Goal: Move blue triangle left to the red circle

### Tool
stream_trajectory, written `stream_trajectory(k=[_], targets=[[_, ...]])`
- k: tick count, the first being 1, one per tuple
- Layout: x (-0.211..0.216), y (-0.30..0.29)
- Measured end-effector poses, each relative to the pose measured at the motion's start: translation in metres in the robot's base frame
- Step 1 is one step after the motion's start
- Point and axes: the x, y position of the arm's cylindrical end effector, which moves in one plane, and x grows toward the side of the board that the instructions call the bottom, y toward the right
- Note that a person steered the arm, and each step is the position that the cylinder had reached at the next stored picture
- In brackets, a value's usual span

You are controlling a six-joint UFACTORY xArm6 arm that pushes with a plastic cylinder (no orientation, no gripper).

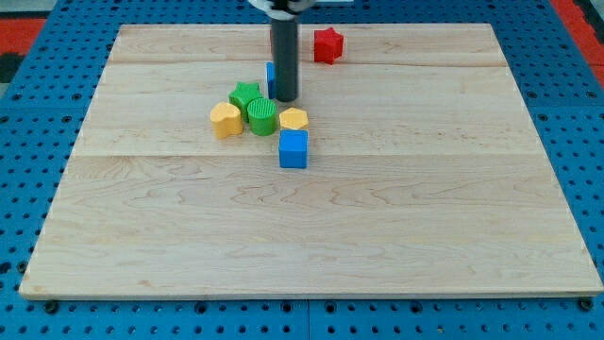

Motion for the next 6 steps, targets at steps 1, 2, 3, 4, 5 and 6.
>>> stream_trajectory(k=[1, 2, 3, 4, 5, 6], targets=[[-0.035, -0.016], [-0.056, -0.021], [-0.056, -0.035], [-0.063, -0.031], [-0.024, 0.023], [-0.015, 0.042]])
